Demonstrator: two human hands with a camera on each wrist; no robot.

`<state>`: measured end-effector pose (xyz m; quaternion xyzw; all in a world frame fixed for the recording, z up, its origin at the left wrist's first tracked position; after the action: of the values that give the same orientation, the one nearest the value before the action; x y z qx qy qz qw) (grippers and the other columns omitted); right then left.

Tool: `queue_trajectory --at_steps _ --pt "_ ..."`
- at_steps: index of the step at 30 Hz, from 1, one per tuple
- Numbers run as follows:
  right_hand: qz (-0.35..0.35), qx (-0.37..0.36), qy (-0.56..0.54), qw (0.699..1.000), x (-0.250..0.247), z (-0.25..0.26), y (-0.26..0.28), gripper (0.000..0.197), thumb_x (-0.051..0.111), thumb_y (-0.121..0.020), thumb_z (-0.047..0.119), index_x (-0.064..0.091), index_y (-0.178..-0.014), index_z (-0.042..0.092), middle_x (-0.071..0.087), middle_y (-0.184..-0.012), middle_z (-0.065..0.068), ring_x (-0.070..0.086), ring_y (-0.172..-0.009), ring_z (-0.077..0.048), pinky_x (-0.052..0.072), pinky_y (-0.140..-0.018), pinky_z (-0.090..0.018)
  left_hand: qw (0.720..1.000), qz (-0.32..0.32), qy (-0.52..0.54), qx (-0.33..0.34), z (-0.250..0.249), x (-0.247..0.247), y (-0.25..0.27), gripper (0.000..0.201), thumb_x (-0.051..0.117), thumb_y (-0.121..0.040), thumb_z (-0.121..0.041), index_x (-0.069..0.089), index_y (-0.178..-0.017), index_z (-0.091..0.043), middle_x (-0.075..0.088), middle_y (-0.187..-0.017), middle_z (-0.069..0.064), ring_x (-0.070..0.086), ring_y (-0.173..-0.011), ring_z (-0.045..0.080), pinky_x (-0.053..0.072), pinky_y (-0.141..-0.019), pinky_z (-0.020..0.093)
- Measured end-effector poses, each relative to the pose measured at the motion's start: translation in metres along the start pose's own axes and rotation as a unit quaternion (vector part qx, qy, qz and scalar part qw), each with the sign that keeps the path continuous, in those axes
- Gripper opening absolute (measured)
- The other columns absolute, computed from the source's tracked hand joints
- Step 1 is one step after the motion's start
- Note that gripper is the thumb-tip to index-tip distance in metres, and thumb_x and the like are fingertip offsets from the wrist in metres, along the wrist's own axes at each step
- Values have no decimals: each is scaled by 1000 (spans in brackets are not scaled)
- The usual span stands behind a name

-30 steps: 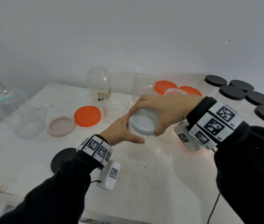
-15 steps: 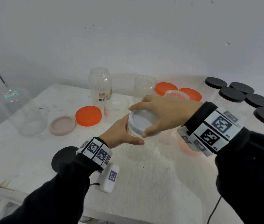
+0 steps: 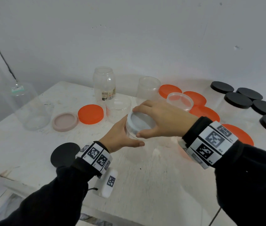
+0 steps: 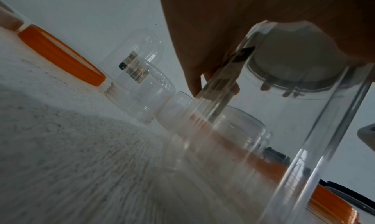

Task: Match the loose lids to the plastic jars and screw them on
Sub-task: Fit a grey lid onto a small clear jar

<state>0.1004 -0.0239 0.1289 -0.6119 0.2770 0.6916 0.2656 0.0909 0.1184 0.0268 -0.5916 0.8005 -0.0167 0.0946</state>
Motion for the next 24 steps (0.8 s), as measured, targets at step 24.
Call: queue_trajectory --at_steps 24 --pt "-197 -90 -154 964 -19 23 -83 83 51 -59 71 46 -129 26 45 -126 11 48 -111 -8 44 -93 -30 830 -407 -371 84 -26 -178 82 41 57 -81 -40 59 -112 -15 55 -110 -14 48 -109 9 38 -94 23"
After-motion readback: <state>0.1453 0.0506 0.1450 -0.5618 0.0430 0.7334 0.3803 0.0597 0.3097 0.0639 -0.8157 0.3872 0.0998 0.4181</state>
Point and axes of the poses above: each hand's wrist, its own y-axis away from the middle knuckle, its own x-axis out of the palm, z = x × y, the point moved 2 cm from there along -y, towards the middle knuckle
